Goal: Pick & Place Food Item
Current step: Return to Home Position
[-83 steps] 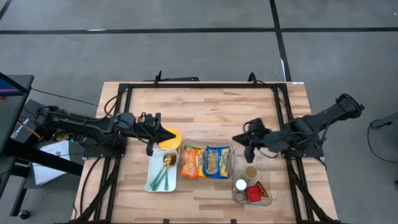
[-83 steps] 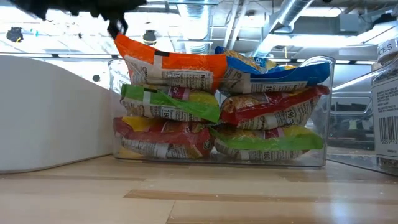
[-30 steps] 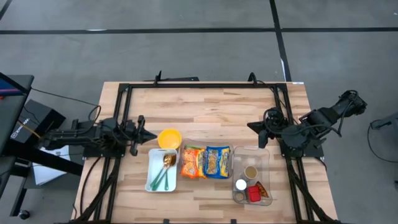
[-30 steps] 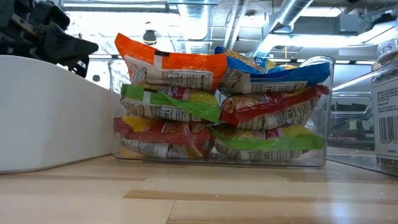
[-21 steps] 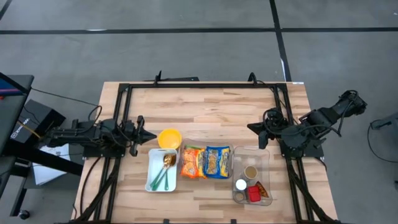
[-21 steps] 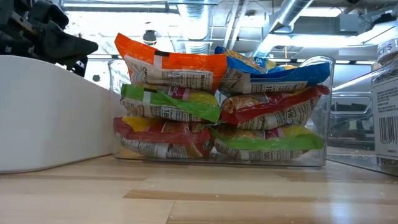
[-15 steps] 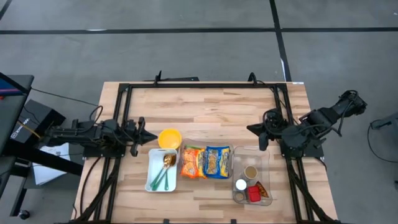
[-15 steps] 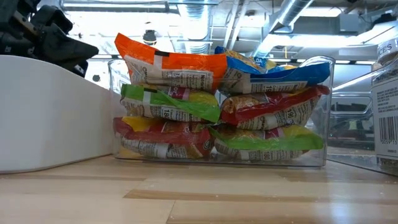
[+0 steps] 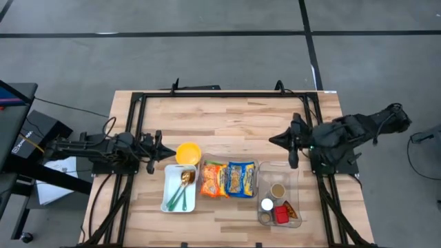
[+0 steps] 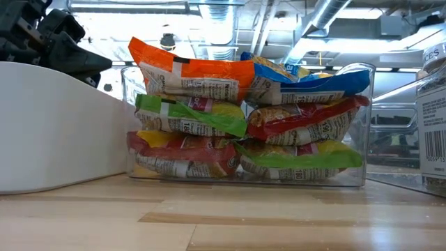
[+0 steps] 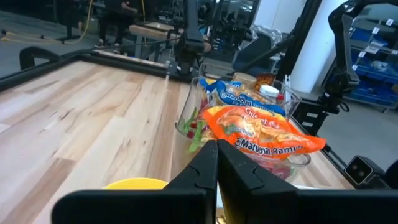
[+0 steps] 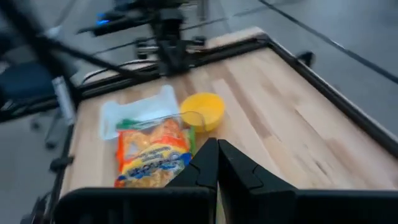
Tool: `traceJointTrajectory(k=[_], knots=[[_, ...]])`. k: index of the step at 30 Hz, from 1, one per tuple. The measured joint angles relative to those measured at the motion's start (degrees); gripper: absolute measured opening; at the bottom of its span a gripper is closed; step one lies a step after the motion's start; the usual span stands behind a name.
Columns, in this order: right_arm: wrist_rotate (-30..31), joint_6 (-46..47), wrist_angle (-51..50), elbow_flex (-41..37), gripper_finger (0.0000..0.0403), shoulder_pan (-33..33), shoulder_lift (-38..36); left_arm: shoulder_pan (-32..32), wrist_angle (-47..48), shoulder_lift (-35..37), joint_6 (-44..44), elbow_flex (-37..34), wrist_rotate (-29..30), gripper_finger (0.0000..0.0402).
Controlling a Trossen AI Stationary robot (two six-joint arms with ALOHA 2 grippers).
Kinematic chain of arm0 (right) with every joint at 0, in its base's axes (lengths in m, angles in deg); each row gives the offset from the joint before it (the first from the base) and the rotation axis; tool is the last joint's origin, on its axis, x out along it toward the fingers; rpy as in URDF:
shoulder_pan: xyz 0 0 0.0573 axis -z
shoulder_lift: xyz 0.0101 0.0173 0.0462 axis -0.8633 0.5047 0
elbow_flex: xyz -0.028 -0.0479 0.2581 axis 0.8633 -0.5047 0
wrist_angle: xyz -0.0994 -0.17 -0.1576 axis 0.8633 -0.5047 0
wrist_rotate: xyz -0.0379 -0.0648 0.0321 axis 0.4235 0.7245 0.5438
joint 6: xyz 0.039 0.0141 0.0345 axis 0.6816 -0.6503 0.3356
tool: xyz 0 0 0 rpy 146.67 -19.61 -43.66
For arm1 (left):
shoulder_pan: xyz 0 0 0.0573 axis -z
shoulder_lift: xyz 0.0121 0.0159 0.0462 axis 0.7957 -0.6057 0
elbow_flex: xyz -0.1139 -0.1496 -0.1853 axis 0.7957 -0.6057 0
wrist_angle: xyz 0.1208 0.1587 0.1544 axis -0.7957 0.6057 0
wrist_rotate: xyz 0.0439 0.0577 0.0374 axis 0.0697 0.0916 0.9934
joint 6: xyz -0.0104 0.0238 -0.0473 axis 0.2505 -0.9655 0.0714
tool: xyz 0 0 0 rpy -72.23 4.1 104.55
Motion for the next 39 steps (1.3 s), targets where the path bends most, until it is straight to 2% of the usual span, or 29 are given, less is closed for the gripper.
traceJointTrajectory(k=[9,12,17,23,27,33,39], knots=[[-19.26,-21.91,8.24,-2.13,0.0,7.79,-8.21,0.0,-0.22,-0.84,-0.01,0.0,0.2,0.0],[-25.15,-24.18,12.88,-7.63,0.0,10.85,-12.66,0.0,-0.22,-0.84,-0.01,0.0,0.17,0.0],[-32.07,-21.95,20.03,-20.94,0.0,14.34,-21.46,0.0,-0.22,-0.84,-0.01,0.0,0.17,0.0],[-33.1,-17.45,30.59,-37.3,0.0,15.22,-35.2,0.0,-0.2,-0.84,0.0,0.0,0.15,0.0],[-30.92,-14.59,36.3,-45.45,0.0,15.23,-41.61,0.0,-0.2,-0.84,-0.01,0.0,0.15,0.0],[-29.54,-13.56,37.44,-52.23,0.0,15.2,-49.4,0.0,-0.2,-0.84,0.0,0.0,0.13,0.0],[-29.69,-13.1,35.77,-57.02,0.0,15.22,-53.99,0.0,-0.2,-0.84,-0.01,0.0,0.13,0.0]])
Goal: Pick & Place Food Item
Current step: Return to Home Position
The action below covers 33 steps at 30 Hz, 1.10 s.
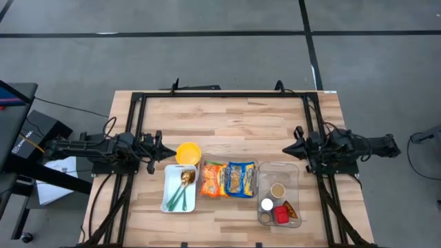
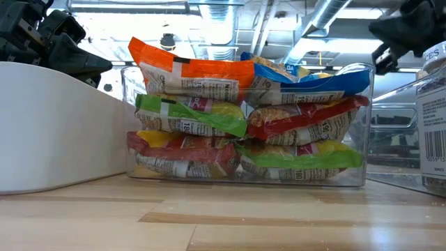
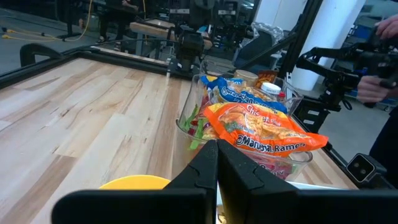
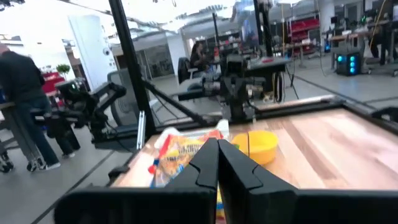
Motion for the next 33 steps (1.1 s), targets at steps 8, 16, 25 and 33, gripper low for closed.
traceJointTrajectory(k=[8,16,25,33], knots=[[-0.24,-0.22,-0.19,-3.4,0.0,0.0,0.0,-0.01,-0.02,-0.1,0.0,0.0,0.0,0.0],[-2.18,-2.65,0.66,-5.91,0.0,-0.16,0.0,-0.01,-0.02,-0.15,0.0,0.0,-0.02,0.0],[-0.96,-2.66,0.39,-5.91,0.0,-0.02,0.24,-0.02,-0.02,-0.15,0.0,0.0,-0.02,0.0],[-0.9,-2.64,0.33,-5.91,0.0,-0.04,0.24,-0.02,-0.02,-0.15,0.0,0.0,-0.02,0.0]])
